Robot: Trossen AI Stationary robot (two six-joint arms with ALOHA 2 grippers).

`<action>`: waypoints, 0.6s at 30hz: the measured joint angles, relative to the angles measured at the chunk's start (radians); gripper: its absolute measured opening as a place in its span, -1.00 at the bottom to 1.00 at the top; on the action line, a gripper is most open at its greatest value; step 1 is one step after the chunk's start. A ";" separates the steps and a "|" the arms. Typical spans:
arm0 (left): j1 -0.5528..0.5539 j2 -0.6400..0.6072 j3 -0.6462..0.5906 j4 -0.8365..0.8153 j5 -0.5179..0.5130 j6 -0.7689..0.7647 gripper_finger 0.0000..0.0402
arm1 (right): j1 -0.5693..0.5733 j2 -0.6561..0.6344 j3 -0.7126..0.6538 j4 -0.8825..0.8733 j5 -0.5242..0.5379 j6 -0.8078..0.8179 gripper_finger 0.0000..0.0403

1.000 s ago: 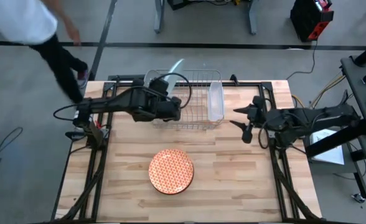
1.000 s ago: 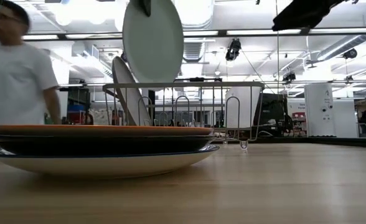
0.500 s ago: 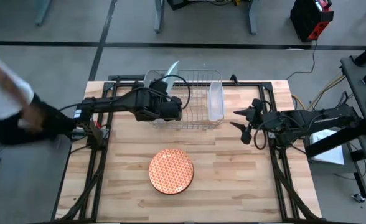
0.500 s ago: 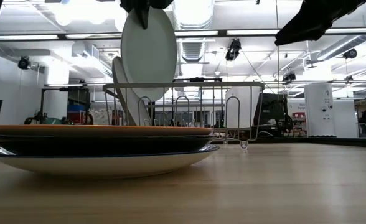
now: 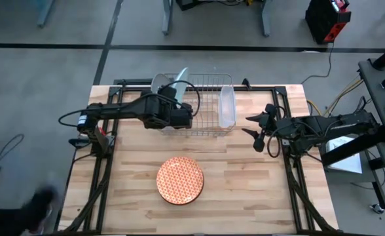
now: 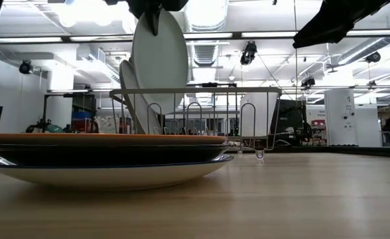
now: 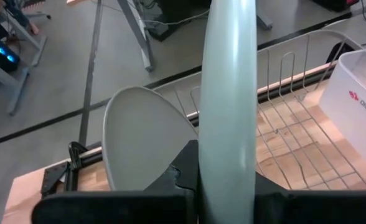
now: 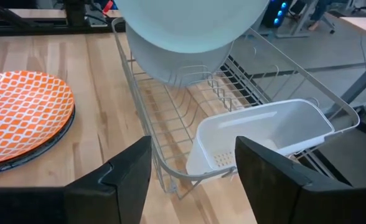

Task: Sort dishes
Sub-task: Put the light blue plate in the dish rack

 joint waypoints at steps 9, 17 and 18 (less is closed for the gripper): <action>0.003 0.016 -0.002 0.001 0.006 -0.028 -0.95 | 0.000 0.000 0.000 -0.010 -0.001 -0.003 0.11; 0.007 0.016 -0.050 0.002 0.007 -0.073 -0.95 | 0.000 0.000 0.000 -0.023 -0.002 -0.001 0.09; 0.007 0.016 -0.062 0.002 0.009 -0.083 -0.95 | 0.000 0.000 0.000 -0.026 -0.002 -0.001 0.10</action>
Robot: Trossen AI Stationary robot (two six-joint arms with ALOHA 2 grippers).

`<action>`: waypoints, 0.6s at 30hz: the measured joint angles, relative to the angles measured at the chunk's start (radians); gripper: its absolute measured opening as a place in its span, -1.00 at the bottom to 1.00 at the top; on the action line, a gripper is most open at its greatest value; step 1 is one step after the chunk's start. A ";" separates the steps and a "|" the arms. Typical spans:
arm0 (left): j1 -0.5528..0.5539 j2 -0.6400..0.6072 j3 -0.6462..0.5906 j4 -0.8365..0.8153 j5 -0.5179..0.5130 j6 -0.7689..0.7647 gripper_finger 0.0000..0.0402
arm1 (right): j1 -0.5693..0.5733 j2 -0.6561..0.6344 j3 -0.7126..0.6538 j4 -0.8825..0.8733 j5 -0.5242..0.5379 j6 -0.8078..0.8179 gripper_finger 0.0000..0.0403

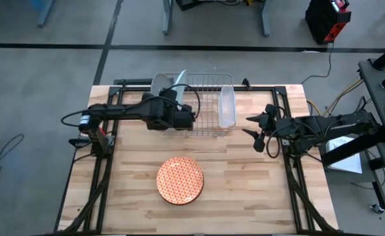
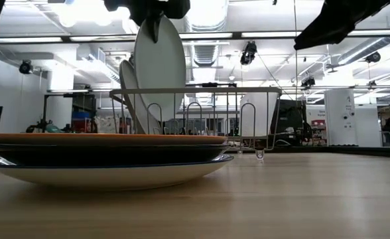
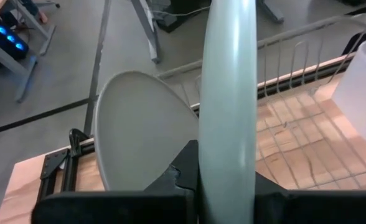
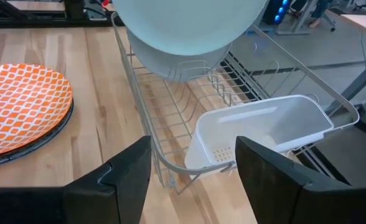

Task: Sort dishes
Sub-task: Put the light blue plate in the dish rack

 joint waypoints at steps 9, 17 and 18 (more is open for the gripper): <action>0.000 0.001 -0.050 0.020 0.013 -0.036 -0.95 | 0.000 0.000 0.000 -0.001 0.000 0.002 0.10; 0.005 0.001 -0.068 0.041 0.009 -0.052 -0.82 | 0.000 0.000 0.000 -0.003 0.000 0.002 0.13; 0.005 0.001 -0.068 0.042 0.010 -0.052 -0.80 | 0.000 0.000 0.000 -0.003 0.000 0.002 0.14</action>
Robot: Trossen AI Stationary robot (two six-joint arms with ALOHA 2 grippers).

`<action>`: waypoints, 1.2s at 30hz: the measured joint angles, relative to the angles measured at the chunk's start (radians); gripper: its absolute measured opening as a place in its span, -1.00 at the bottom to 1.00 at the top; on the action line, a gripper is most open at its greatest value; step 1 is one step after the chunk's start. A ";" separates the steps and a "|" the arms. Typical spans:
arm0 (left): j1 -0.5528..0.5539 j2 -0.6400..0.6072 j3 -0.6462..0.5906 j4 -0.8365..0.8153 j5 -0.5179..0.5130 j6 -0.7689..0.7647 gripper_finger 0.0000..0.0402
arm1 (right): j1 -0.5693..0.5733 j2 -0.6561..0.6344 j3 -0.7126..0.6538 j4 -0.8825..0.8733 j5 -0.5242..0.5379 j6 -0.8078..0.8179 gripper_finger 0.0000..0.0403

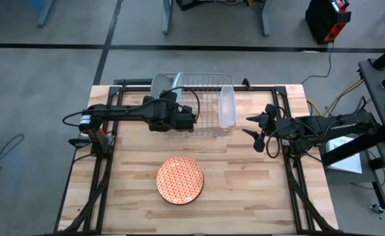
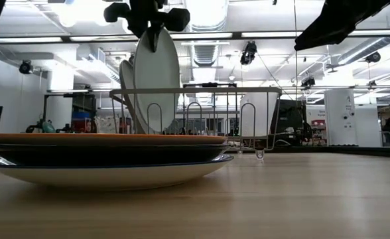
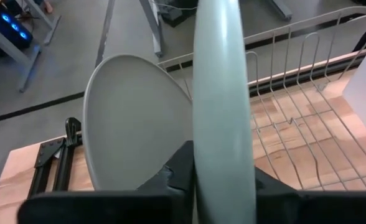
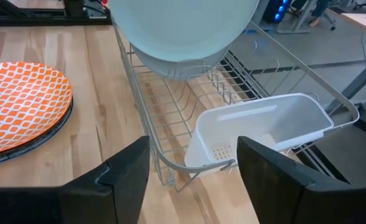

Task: Sort dishes
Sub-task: Put the light blue plate in the dish rack, then put the orange plate in the dish rack

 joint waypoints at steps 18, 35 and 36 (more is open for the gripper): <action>0.000 0.000 0.013 -0.003 0.012 0.030 -0.35 | 0.000 0.000 0.000 -0.004 0.000 0.000 0.17; -0.068 -0.002 0.186 0.000 0.151 0.410 -0.15 | 0.000 0.000 0.000 -0.026 -0.048 -0.005 0.15; -0.090 -0.002 0.186 0.000 0.177 0.433 -0.15 | 0.001 0.000 0.000 -0.026 -0.066 -0.005 0.15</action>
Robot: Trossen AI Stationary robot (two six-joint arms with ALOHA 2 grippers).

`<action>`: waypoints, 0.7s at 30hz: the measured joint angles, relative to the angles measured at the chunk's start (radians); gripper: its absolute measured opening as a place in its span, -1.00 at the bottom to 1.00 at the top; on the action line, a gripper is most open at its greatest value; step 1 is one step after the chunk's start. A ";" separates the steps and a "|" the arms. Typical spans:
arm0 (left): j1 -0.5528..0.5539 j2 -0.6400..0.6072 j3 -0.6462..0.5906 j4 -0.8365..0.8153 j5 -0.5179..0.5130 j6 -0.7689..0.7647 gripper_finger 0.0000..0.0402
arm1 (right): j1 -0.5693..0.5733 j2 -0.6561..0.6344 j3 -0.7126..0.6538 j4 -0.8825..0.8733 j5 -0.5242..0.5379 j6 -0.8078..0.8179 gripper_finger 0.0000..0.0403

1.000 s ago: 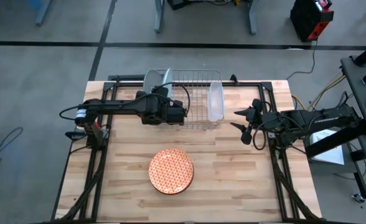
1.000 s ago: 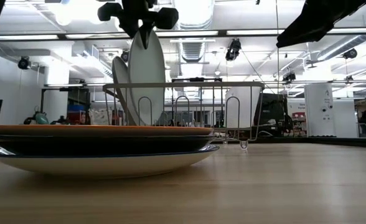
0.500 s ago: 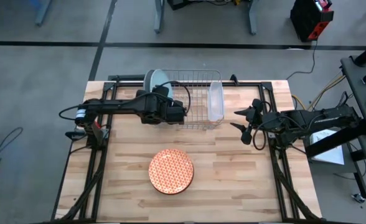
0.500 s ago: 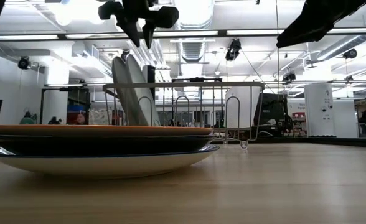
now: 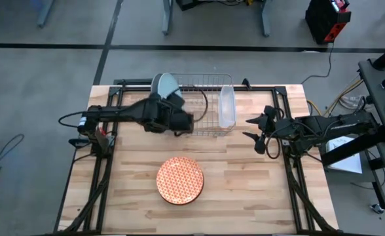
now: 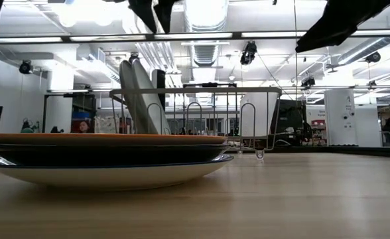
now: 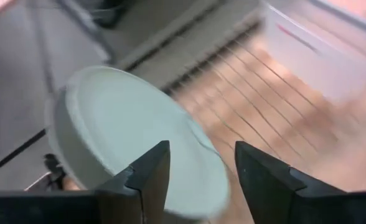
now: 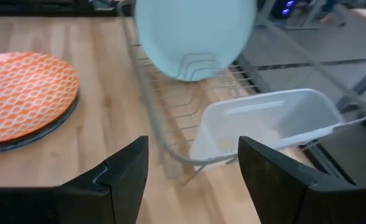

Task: Sort dishes
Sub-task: Put the orange plate in the dish rack

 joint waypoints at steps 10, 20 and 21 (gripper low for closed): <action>-0.398 0.000 -0.112 0.050 0.184 0.049 -0.23 | 0.000 0.023 -0.033 0.047 -0.358 0.152 0.15; -0.646 0.000 -0.515 0.436 0.064 -0.257 -0.23 | 0.022 0.290 -0.059 0.256 -0.429 0.373 0.04; -0.647 0.000 -0.556 0.488 0.069 -0.252 -0.23 | 0.030 0.319 -0.059 0.280 -0.429 0.395 0.03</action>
